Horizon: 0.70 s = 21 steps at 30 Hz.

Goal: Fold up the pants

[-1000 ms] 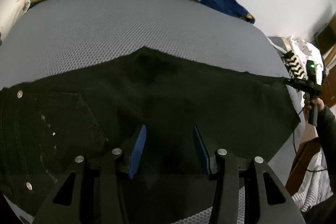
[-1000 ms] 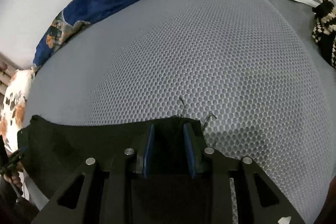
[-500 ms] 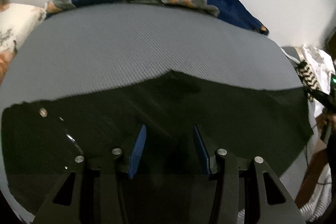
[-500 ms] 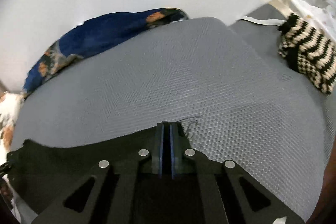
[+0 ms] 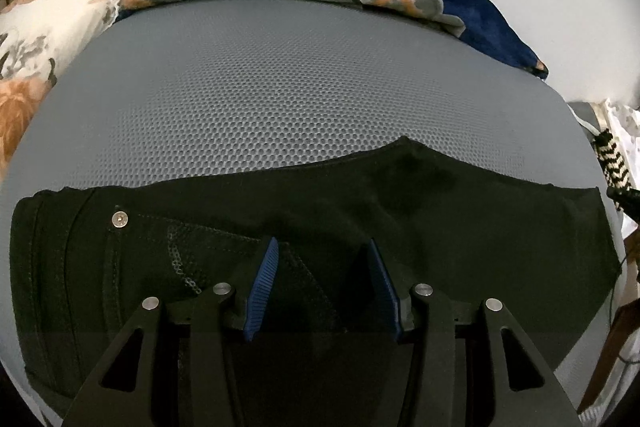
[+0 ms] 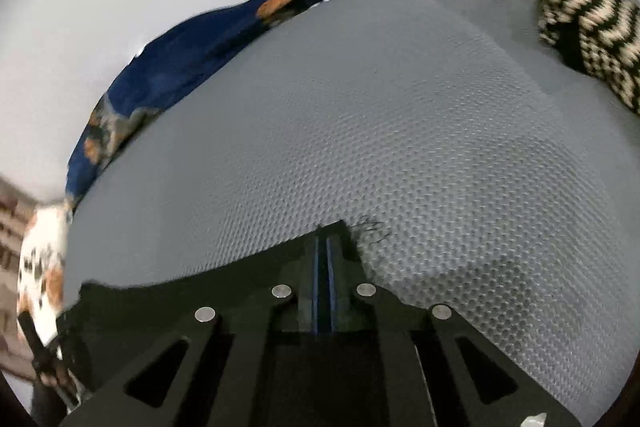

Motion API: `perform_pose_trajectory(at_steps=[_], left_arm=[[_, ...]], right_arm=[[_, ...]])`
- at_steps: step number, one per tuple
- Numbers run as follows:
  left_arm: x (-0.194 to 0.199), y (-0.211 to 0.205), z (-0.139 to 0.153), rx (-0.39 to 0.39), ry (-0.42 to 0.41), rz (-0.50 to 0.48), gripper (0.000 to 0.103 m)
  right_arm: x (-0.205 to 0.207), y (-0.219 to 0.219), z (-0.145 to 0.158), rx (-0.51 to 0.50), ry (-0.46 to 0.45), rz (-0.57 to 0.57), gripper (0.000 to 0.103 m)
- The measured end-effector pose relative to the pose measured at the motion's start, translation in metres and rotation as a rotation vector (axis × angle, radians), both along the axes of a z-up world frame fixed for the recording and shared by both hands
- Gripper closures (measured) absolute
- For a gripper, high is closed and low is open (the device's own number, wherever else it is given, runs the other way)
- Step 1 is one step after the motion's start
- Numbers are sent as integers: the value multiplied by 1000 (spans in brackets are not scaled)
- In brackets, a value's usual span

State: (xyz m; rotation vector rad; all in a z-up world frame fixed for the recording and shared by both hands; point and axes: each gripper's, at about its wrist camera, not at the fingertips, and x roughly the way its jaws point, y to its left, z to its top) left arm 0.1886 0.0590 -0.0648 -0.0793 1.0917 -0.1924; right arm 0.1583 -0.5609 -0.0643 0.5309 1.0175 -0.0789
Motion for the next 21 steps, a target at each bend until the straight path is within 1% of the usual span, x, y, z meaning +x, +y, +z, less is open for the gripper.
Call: perform_pose_trajectory(at_steps=[1,3,6,7,9,12,14,15,18,21], left_arm=[[0,-1,1,-8,1,-5,55],[-3,-3,4,-21,4,-16,55],[-8,-9,7,-27,8,-32,54],[-10,-11,7,-28,10,-37,54],[-13,-15,9,-35,17,-50,54],[-16,-23,10,-41,26,-67,54],[-18,-29,12,-47,28,-81,54],[-18,-31,12,-47,30,-86,54],[-19,-40,12,-48,37,-101,54],[-19,-47,13,-47,39,-113,54]], right_arm=[[2,4,-1,-6,10,21,91],[5,9,-1,-18,16,50,87],[12,18,-3,-49,10,102,87],[15,21,-4,-76,12,112,84],[19,22,-7,-92,11,132,83],[25,21,-13,-98,27,154,83],[26,22,-15,-128,33,163,83],[26,22,-16,-147,35,168,81],[25,20,-18,-139,27,177,80],[22,22,-19,-122,15,204,74]])
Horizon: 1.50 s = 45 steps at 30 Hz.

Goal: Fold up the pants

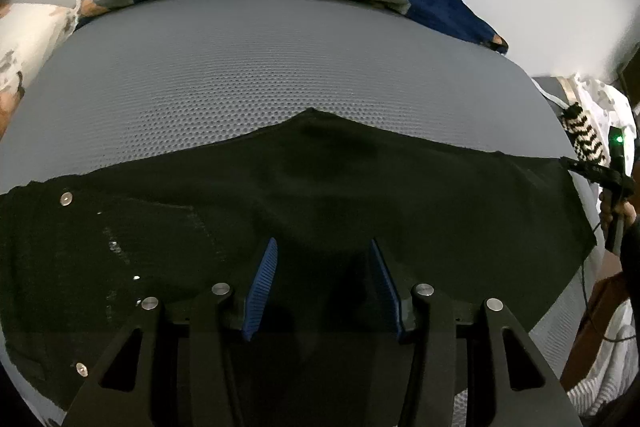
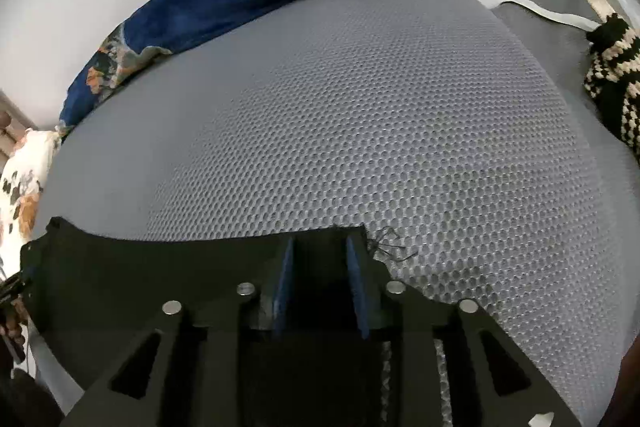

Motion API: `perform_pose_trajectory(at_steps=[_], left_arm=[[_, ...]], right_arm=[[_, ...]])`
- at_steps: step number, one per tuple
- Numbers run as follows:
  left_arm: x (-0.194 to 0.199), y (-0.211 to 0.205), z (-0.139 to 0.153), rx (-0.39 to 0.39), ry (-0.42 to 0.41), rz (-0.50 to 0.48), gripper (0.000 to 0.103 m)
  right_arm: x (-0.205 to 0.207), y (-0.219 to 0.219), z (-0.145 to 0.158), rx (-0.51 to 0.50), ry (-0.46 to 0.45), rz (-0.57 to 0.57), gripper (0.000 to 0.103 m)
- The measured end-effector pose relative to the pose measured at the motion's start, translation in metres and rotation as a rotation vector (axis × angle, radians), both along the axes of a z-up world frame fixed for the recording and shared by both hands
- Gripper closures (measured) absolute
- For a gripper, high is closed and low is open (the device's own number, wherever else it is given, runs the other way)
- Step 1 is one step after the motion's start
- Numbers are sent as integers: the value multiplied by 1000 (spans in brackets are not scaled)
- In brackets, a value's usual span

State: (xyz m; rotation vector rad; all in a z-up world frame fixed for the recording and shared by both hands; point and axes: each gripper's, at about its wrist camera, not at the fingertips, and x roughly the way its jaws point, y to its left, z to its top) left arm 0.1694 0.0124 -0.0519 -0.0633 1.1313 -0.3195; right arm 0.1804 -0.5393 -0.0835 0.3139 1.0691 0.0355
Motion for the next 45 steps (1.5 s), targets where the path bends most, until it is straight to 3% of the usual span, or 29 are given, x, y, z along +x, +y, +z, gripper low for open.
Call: perform_pose_trajectory(at_steps=[6,12,15,18,25,29,30,31,39,45], left_arm=[[0,-10,-3,10,12,-15,54],[0,-14,-6,24,22,-18,54],[1,-14,-7,31,26,-18,54],[3,-15,-9,34,37,-16,54],[0,-18,-8,34,34,-18,53],[1,-19,-11,38,43,-12,53],[1,-20,-11,41,43,-14,53],[1,-20,-11,43,42,-16,53],[10,-7,-6,48,-8,33,53],[22,12,-14,86,-33,80,53]], right_arm=[[-10,14,6,-50,-23,82,74],[-15,6,8,-17,-49,100,85],[-18,10,10,29,-45,163,85],[-14,15,7,10,-14,207,85],[-1,3,-3,30,-8,127,84],[1,-1,-4,116,-31,102,84],[1,-2,-4,121,-32,81,88],[1,-4,-4,115,-36,59,98],[-26,-4,17,41,-173,-163,101],[-8,-9,-6,28,-108,-245,101]])
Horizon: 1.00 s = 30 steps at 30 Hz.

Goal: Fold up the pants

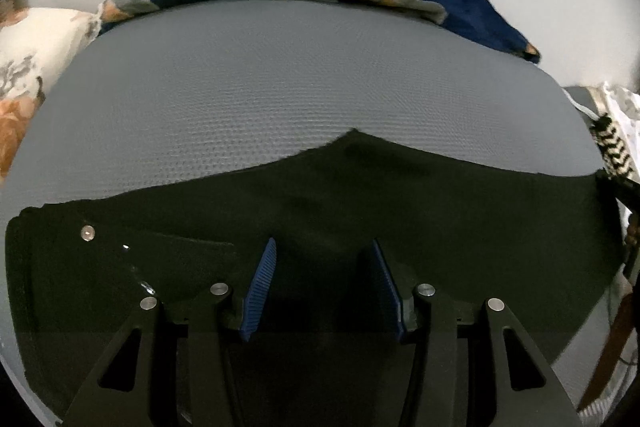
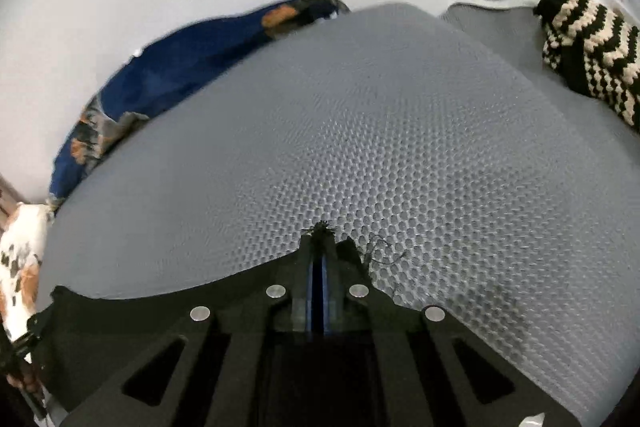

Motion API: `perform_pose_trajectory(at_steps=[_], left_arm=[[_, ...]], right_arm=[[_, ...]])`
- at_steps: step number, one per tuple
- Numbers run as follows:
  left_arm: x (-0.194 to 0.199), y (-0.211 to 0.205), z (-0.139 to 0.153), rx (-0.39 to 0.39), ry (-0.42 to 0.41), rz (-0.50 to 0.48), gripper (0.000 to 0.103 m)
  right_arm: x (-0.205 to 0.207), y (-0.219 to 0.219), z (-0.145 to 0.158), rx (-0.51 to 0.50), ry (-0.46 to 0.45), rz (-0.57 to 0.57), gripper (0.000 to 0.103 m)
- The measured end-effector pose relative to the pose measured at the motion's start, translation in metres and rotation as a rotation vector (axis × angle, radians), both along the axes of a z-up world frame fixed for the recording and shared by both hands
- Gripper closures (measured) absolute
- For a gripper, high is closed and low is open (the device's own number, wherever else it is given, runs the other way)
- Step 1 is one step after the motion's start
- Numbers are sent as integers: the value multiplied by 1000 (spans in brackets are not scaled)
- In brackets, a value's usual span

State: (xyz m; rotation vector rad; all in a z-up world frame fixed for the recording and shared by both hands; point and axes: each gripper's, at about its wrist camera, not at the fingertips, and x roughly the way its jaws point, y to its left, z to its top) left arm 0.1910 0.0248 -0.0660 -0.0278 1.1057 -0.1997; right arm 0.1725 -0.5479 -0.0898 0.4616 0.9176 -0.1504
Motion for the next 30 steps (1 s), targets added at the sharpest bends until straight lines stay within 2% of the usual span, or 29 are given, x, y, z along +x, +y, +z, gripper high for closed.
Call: perform_pose_trajectory(at_steps=[3,6,8,9,10,14,18,22,28,29,30], left_arm=[[5,11,-12,-23,24,22,53],[8,14,-17,-5,3,34,53],[12,12,-18,14,-3,32,53],[13,11,-18,21,-2,30,53],[13,10,-17,24,0,26,53],[5,18,-9,-15,-14,18,53],[-18,23,3,-20,-45,-23,53],[-38,28,8,-46,-45,-61,52],[-58,40,5,-47,-42,-79,51],[-59,42,3,-46,-37,-75,51],[-61,45,2,-45,-32,-76,51]], right_arm=[[8,1,-1,-13,10,-8,101],[13,4,2,-38,43,13,98],[9,2,10,-61,78,-2,80],[4,-1,15,-59,83,-16,67],[-5,-4,25,-49,75,-29,63],[-50,-14,59,-34,43,-98,63],[-99,-17,70,-8,75,-174,63],[-141,-4,50,54,159,-237,63],[-157,13,17,107,230,-307,63],[-156,16,14,100,232,-316,67],[-155,18,12,90,227,-325,83]])
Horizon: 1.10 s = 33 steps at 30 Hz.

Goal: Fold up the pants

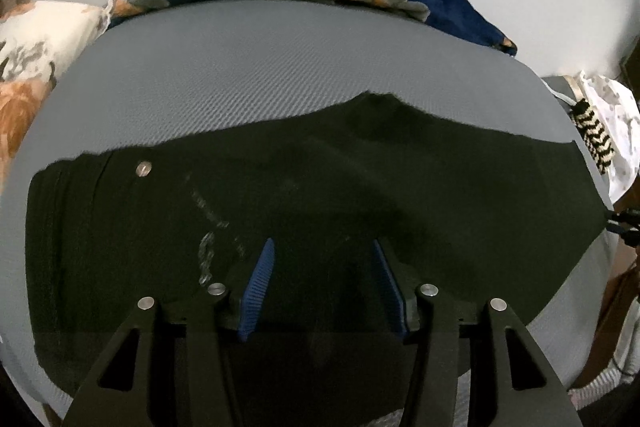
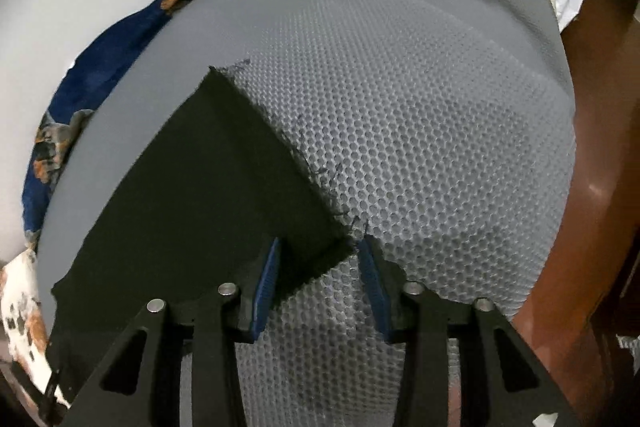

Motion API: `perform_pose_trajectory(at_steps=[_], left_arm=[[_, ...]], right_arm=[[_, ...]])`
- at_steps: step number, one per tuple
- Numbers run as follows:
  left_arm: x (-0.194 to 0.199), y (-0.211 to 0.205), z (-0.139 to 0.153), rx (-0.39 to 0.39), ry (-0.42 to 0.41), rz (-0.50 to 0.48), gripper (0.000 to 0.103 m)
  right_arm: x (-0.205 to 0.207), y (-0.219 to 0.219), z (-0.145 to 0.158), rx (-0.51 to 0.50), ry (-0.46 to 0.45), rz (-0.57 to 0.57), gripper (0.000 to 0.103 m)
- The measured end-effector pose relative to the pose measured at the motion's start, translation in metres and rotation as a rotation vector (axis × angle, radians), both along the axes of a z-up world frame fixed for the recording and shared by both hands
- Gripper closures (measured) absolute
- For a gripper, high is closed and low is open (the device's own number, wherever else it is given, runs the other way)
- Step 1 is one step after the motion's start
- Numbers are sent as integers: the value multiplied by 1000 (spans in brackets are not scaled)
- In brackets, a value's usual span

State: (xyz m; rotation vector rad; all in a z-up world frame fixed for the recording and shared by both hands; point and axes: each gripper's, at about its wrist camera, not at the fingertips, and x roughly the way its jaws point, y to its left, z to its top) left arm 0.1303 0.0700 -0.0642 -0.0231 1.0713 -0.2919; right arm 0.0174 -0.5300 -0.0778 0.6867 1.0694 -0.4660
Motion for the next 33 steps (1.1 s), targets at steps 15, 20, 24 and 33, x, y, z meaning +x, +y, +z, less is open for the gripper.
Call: perform_pose_trajectory(at_steps=[15,20,24,33], left_arm=[[-12,30,1,7,-14,18,51],[-11,56,22,0,-89,70,48],[-5,78,21,15,-83,121,48],[-5,99,-9,57,14,153,49]], right_arm=[[-2,25,28,-148,68,-39,79],[38,82,64,-225,7,152,73],[102,166,72,-160,-71,434,70],[222,361,55,44,-130,967,70]])
